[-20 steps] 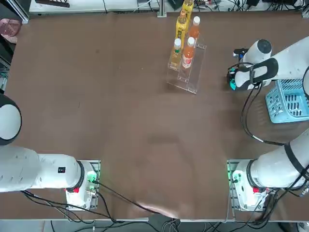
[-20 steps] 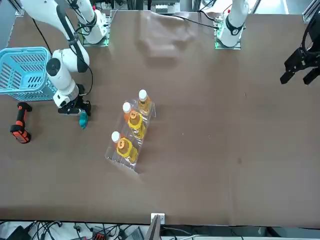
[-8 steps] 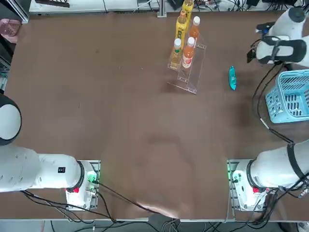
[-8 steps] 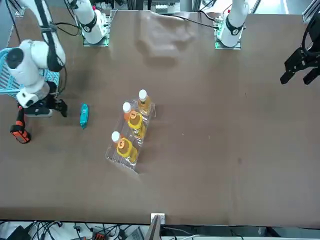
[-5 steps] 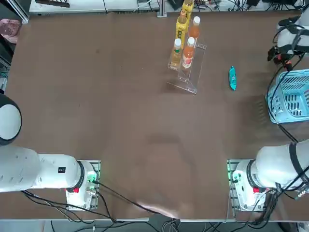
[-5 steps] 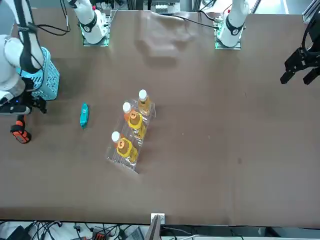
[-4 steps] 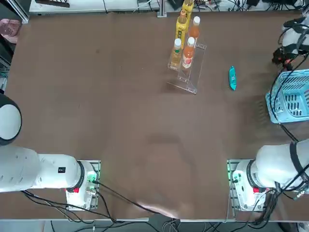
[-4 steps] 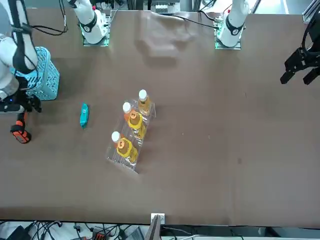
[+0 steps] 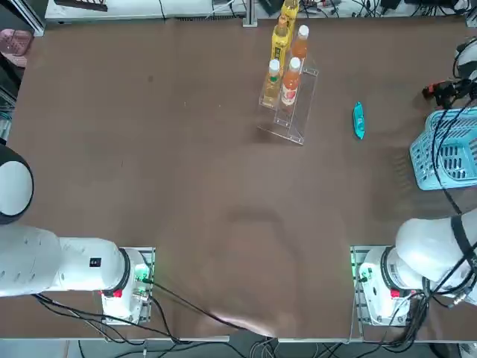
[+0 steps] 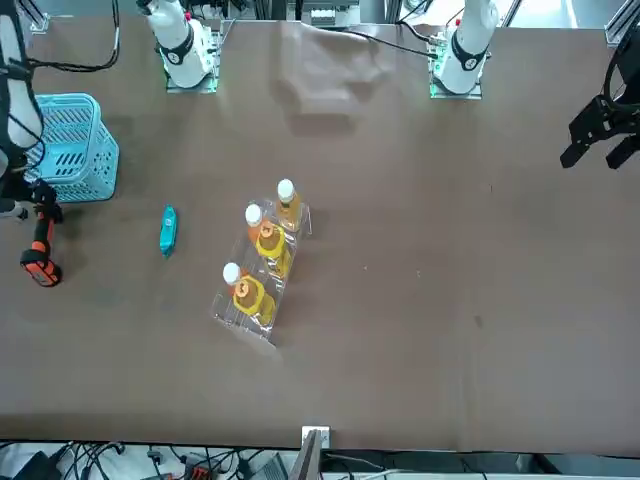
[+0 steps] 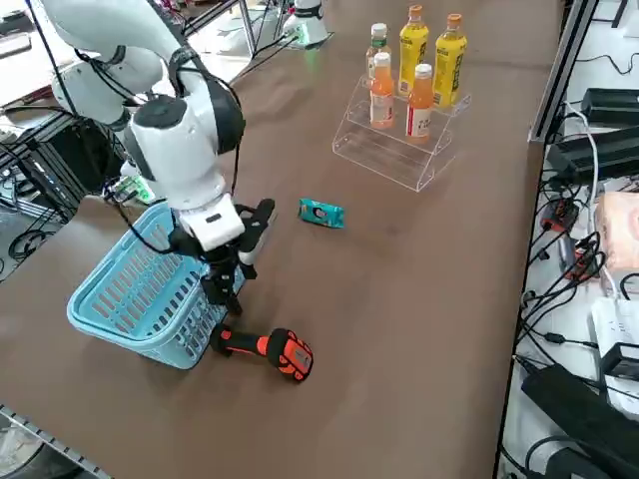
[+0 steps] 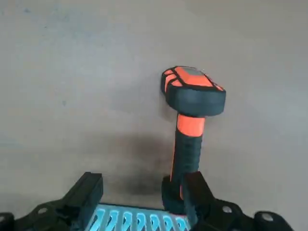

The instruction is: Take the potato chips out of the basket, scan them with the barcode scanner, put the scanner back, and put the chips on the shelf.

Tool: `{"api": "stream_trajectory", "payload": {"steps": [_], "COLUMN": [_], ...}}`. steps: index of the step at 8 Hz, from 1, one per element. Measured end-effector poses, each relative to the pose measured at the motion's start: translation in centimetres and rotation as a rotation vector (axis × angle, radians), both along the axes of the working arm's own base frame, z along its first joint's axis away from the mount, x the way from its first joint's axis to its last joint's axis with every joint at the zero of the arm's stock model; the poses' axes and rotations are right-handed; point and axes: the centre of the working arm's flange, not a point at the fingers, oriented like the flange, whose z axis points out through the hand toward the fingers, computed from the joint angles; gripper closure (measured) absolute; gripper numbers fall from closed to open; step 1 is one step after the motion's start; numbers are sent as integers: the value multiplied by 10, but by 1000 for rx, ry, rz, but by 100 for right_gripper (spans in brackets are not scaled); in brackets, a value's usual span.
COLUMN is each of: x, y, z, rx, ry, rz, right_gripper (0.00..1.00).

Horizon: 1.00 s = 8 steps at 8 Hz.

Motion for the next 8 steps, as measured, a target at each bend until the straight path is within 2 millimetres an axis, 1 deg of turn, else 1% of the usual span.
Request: {"api": "stream_trajectory", "payload": {"steps": [1,2,3,4,5,8], "x": [11,18,22,24,25,23], "y": [-17,-35,-46,-51,-53,-57], "z": [-8,-21,-37,-50,-57,-65], "rx": [35,51,61,70,77,86], "ry": [19,31,40,48,52,55], "rz": [36,52,52,48,43,31], "right_gripper": [0,0,0,0,0,0]}}
